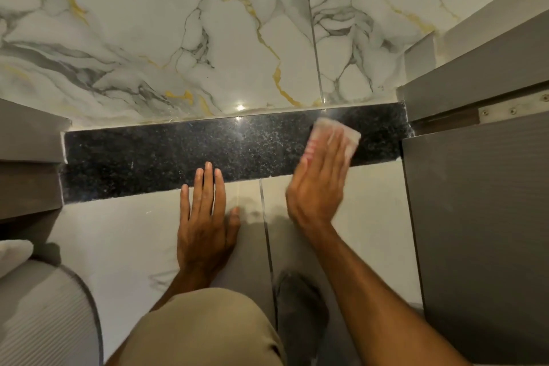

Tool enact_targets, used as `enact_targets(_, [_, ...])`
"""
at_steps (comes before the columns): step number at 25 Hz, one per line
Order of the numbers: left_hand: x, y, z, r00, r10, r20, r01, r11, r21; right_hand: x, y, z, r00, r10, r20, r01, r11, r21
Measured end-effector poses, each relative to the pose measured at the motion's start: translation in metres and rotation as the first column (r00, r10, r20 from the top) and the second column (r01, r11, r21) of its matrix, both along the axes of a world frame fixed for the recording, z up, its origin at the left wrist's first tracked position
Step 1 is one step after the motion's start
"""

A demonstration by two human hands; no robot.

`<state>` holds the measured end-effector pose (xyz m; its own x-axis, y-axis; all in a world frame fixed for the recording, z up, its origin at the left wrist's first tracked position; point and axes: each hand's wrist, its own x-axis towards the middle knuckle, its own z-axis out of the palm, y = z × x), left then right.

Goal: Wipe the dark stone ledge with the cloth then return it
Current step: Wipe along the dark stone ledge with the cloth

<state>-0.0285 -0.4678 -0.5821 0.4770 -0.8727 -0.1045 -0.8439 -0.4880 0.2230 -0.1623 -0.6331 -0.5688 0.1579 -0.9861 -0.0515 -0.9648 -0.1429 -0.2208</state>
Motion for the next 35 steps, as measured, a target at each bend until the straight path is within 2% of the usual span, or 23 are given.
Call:
enact_targets(2, [0.000,0.000,0.001,1.000,0.006,-0.019,-0.006,1.000,-0.006,0.048,0.007,0.006,0.995,0.096,-0.006,-0.096,0.995,-0.004])
enact_targets(3, [-0.001,0.001,0.002,1.000,-0.010,-0.025,0.009,1.000,-0.017,0.062,0.030,0.005,0.968,0.251,0.007,-0.251,0.968,0.007])
enact_targets(5, [0.001,0.012,0.007,0.996,-0.089,-0.023,0.088,0.996,-0.021,0.048,0.072,0.004,0.838,0.543,0.041,-0.544,0.839,-0.007])
enact_targets(7, [0.006,0.032,0.013,0.993,-0.115,-0.030,0.115,0.993,0.010,0.003,0.060,0.009,0.755,0.655,0.022,-0.654,0.756,-0.024])
enact_targets(8, [0.011,0.044,0.015,0.998,-0.057,-0.026,0.058,0.998,0.035,-0.006,0.043,0.009,0.784,0.620,-0.017,-0.621,0.784,-0.025])
enact_targets(10, [0.023,0.070,0.015,0.992,0.126,-0.022,-0.124,0.988,0.091,0.022,0.009,0.009,0.940,0.339,-0.049,-0.340,0.940,-0.014])
enact_targets(12, [0.032,0.090,0.014,0.968,0.252,-0.017,-0.248,0.962,0.116,0.097,0.014,0.007,0.965,0.262,-0.019,-0.262,0.965,-0.031])
enact_targets(13, [0.034,0.099,0.013,0.957,0.290,-0.002,-0.287,0.949,0.129,0.126,0.037,0.005,0.913,0.407,0.008,-0.407,0.913,-0.038])
enact_targets(14, [0.035,0.109,0.014,0.947,0.321,0.013,-0.320,0.936,0.149,0.139,0.067,0.000,0.786,0.616,0.050,-0.616,0.788,-0.025])
enact_targets(16, [0.035,0.126,0.026,0.933,0.357,0.048,-0.359,0.911,0.202,0.107,0.107,0.002,0.430,0.897,0.100,-0.901,0.433,-0.011])
enact_targets(18, [0.029,0.133,0.031,0.933,0.356,0.058,-0.360,0.906,0.222,0.042,0.094,0.017,0.346,0.937,0.042,-0.937,0.343,0.063])
enact_targets(19, [0.031,0.134,0.034,0.923,0.382,0.048,-0.383,0.900,0.210,0.026,0.076,0.017,0.389,0.921,0.021,-0.919,0.386,0.078])
enact_targets(20, [0.032,0.132,0.035,0.916,0.400,0.043,-0.400,0.895,0.197,0.027,0.061,0.014,0.500,0.866,-0.011,-0.863,0.499,0.075])
enact_targets(22, [0.032,0.134,0.031,0.910,0.412,0.036,-0.412,0.896,0.166,0.090,0.051,0.014,0.753,0.658,0.001,-0.658,0.752,0.036])
enact_targets(23, [0.031,0.137,0.027,0.909,0.415,0.049,-0.417,0.897,0.147,0.136,0.060,0.009,0.790,0.612,0.035,-0.613,0.790,0.012])
enact_targets(24, [0.030,0.140,0.022,0.903,0.424,0.068,-0.430,0.894,0.128,0.177,0.078,0.007,0.747,0.661,0.068,-0.663,0.748,0.007])
enact_targets(26, [0.026,0.149,0.017,0.889,0.449,0.090,-0.457,0.882,0.113,0.206,0.123,0.002,0.481,0.870,0.112,-0.876,0.481,0.021])
enact_targets(28, [0.018,0.153,0.021,0.892,0.442,0.098,-0.451,0.886,0.108,0.164,0.139,-0.003,0.154,0.985,0.073,-0.987,0.150,0.066])
enact_targets(30, [0.016,0.153,0.021,0.892,0.446,0.073,-0.451,0.888,0.092,0.105,0.112,0.003,-0.044,0.998,0.036,-0.995,-0.048,0.091])
enact_targets(31, [0.017,0.152,0.022,0.891,0.451,0.056,-0.454,0.887,0.087,0.091,0.092,0.001,-0.076,0.997,0.031,-0.994,-0.078,0.074])
enact_targets(32, [0.019,0.151,0.021,0.887,0.459,0.044,-0.461,0.884,0.079,0.094,0.075,-0.001,-0.023,1.000,0.016,-0.998,-0.024,0.066])
enact_targets(33, [0.020,0.152,0.016,0.883,0.467,0.038,-0.469,0.881,0.069,0.113,0.065,-0.001,0.121,0.993,0.011,-0.992,0.121,0.046])
enact_targets(35, [0.023,0.153,0.009,0.877,0.479,0.034,-0.481,0.875,0.059,0.179,0.079,0.000,0.505,0.861,0.057,-0.863,0.506,0.007])
